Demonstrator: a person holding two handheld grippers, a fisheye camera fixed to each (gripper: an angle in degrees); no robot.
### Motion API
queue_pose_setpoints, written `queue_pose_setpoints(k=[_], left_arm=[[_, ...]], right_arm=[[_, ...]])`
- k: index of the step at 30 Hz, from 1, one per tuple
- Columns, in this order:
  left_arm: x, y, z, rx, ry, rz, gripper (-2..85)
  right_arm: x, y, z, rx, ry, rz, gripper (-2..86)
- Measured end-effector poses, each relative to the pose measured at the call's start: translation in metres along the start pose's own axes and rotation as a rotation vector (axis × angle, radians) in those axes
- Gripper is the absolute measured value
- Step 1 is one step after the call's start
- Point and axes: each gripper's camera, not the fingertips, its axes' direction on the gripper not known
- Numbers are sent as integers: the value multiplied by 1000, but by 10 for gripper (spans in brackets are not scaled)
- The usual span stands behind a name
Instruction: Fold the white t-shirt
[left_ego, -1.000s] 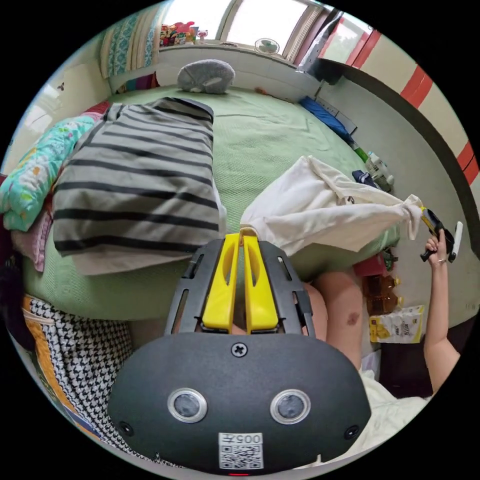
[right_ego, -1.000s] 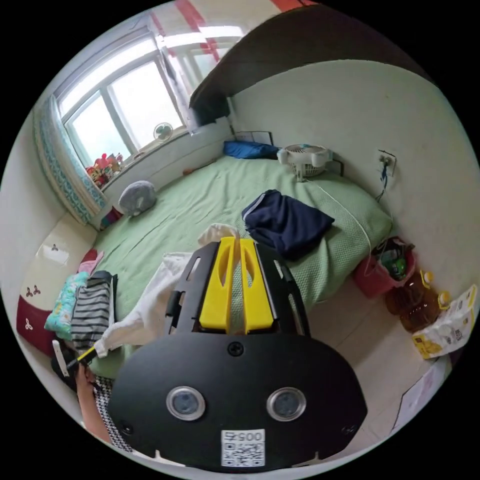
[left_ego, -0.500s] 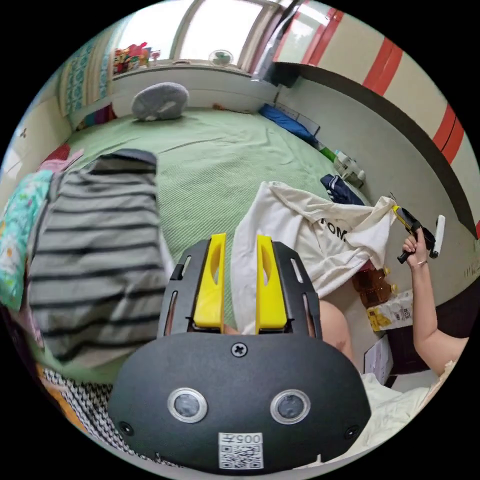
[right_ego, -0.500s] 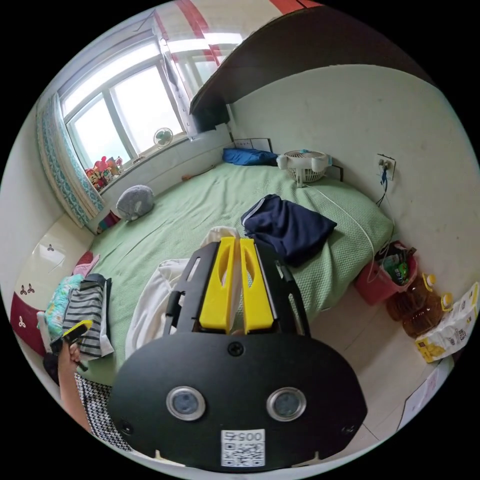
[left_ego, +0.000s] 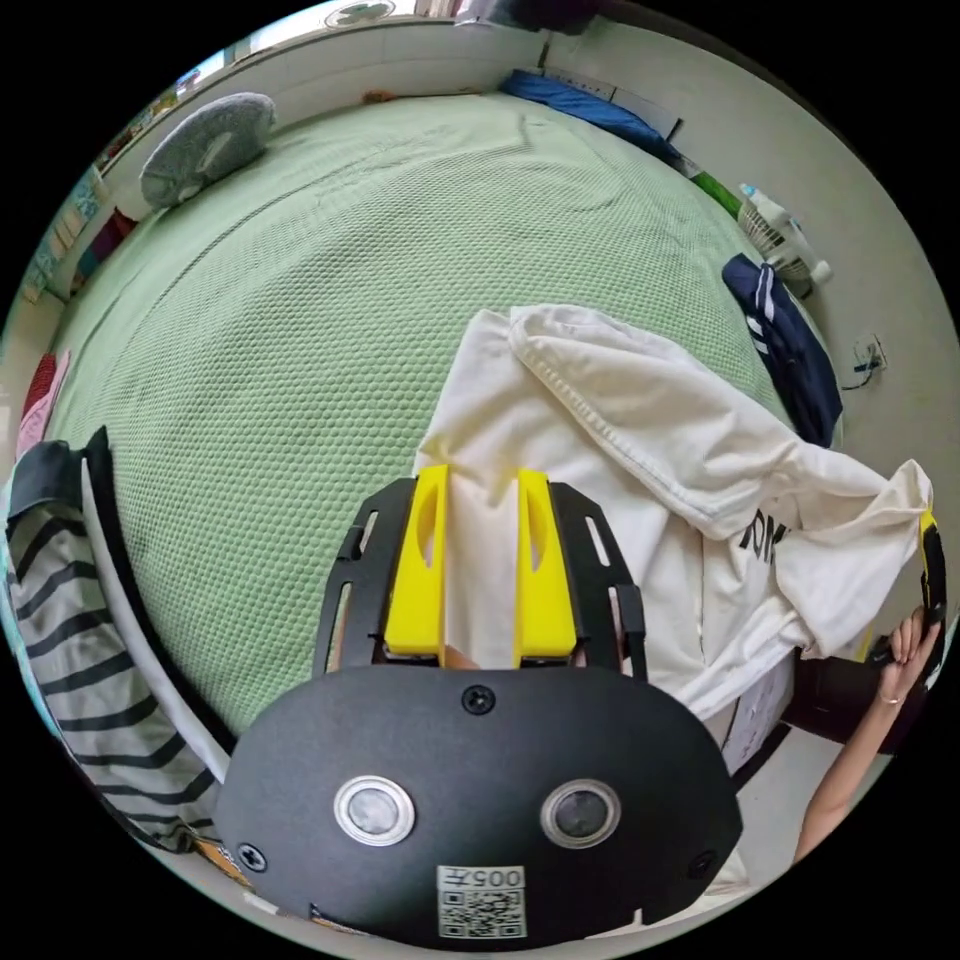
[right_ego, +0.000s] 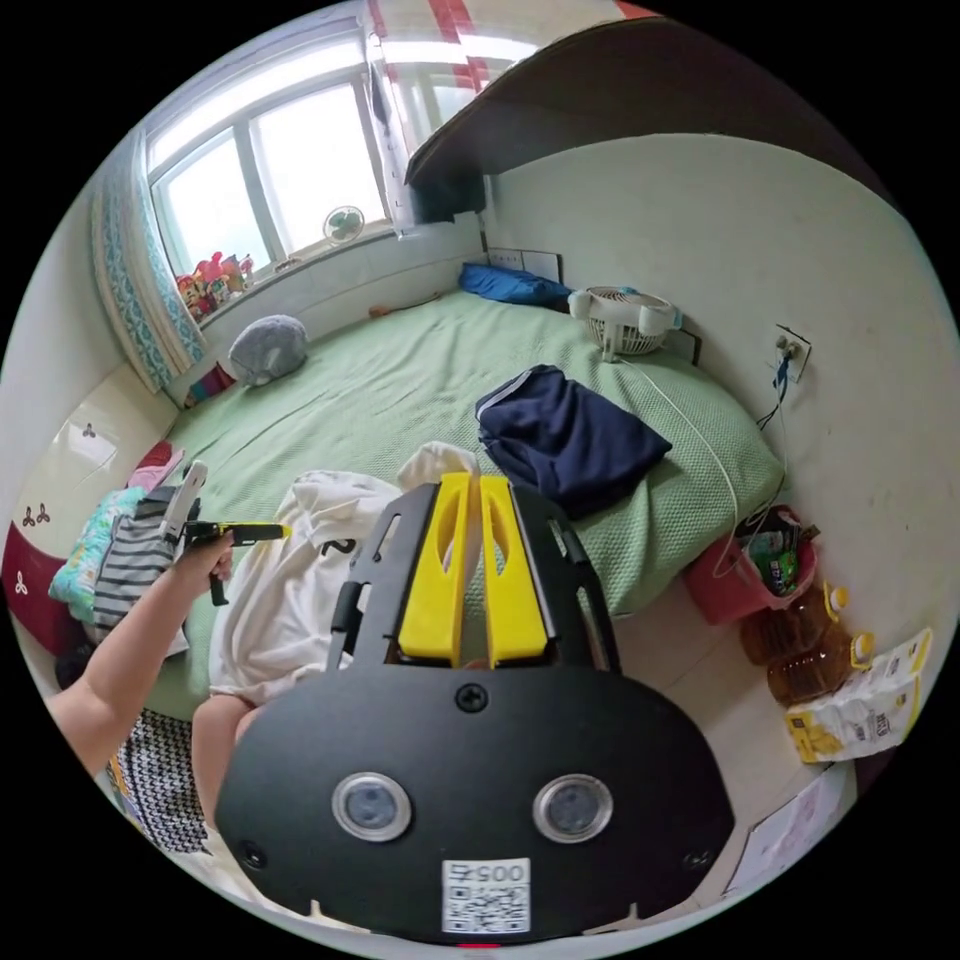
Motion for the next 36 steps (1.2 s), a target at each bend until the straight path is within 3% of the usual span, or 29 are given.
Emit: queue_pose_setpoints(k=[5, 12, 17, 22, 26, 30, 33, 36], left_arm=[[-1, 13, -23, 35, 36, 23, 14], [-30, 56, -94, 137, -106, -1, 2], [-84, 113, -161, 256, -232, -160, -1], [-107, 174, -212, 350, -173, -245, -3], [-107, 218, -211, 338, -76, -285, -4], [-114, 226, -183, 283, -21, -326, -3], [-110, 224, -176, 288, -32, -320, -3], [-98, 217, -178, 292, -84, -256, -2]], right_arm=[[-8, -4, -1, -6, 4, -38, -14], [-9, -13, -13, 19, -3, -25, -13], [-21, -63, -19, 98, 57, -15, -14], [-38, -126, -8, 126, 38, 62, -11], [-65, -174, 36, -65, -67, 66, 27], [-96, -159, 66, -185, -243, -9, 71], [-142, -105, 73, -236, -317, -238, 83], [-199, -19, 81, -413, -292, -548, 99]])
